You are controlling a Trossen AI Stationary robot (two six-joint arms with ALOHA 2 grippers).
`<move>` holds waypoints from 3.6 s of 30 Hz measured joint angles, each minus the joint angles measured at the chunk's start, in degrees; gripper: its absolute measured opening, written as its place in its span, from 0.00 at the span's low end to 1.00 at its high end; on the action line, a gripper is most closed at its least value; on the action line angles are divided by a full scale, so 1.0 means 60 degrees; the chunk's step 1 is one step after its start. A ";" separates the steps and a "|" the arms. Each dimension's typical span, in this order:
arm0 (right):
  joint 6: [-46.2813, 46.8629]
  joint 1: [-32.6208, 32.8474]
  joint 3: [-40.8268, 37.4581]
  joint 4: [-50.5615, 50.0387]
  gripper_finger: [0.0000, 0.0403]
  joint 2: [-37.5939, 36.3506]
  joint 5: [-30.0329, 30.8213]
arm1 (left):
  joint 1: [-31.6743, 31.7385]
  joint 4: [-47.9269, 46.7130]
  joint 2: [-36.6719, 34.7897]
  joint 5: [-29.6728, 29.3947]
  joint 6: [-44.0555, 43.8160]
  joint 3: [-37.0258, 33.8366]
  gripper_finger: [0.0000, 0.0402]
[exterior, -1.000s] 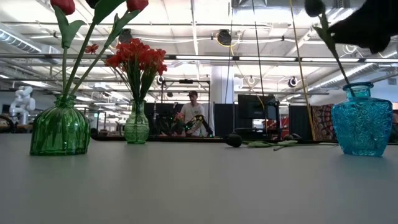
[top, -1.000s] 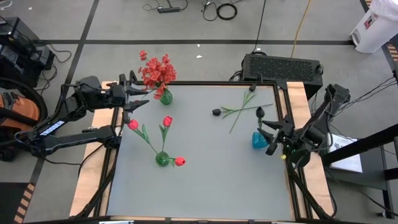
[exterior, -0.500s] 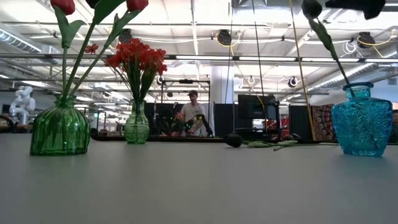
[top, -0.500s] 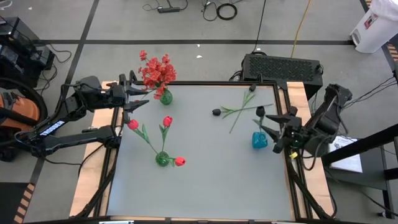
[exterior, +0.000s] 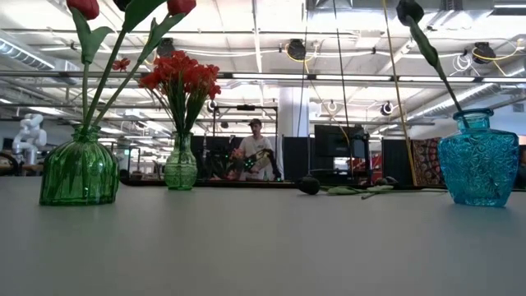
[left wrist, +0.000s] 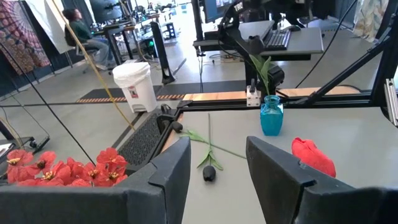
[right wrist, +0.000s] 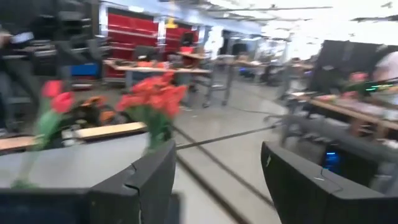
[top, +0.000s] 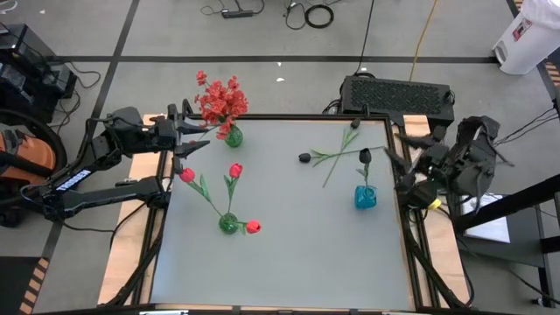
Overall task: Sort flowers into vase by color
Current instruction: Put the top black flower into the blue vase
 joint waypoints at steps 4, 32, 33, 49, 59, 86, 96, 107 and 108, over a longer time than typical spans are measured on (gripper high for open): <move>-0.0833 -0.0226 0.0649 -0.0002 0.56 -0.0006 0.0451 | 0.0001 0.0000 0.0003 0.0000 0.0000 0.0000 0.41; 0.0128 -0.1064 0.1025 -0.2302 0.45 -0.0937 -0.0107 | 0.0000 0.0000 0.0000 0.0000 0.0000 0.0000 0.41; 0.0115 -0.1064 0.0987 -0.2217 0.45 -0.0937 -0.0106 | -0.0002 0.0000 0.0002 0.0000 0.0000 0.0000 0.41; -0.1253 -0.1064 0.0972 -0.0591 0.45 -0.0886 -0.0044 | -0.0001 0.0000 0.0003 0.0000 0.0000 0.0000 0.41; -0.1405 -0.1830 0.0969 -0.0655 0.45 -0.0711 -0.0668 | 0.0000 0.0000 0.0002 0.0001 0.0000 0.0000 0.41; -0.3497 -1.1636 0.1020 -0.2626 0.45 -0.0562 -1.1540 | 0.0001 0.0000 0.0000 0.0000 0.0000 0.0000 0.41; -0.5254 -1.4448 0.1027 -0.2877 0.45 0.0417 -1.3347 | -0.0002 0.0000 0.0003 0.0000 0.0000 0.0000 0.41; -0.6594 -1.5428 0.1027 -0.3506 0.45 0.2396 -1.3347 | -0.0003 0.0000 0.0003 0.0002 -0.0002 0.0000 0.41; -0.6750 -1.5589 0.1027 -0.3528 0.45 0.2511 -1.3352 | -0.0001 0.0000 0.0003 0.0003 0.0000 0.0000 0.41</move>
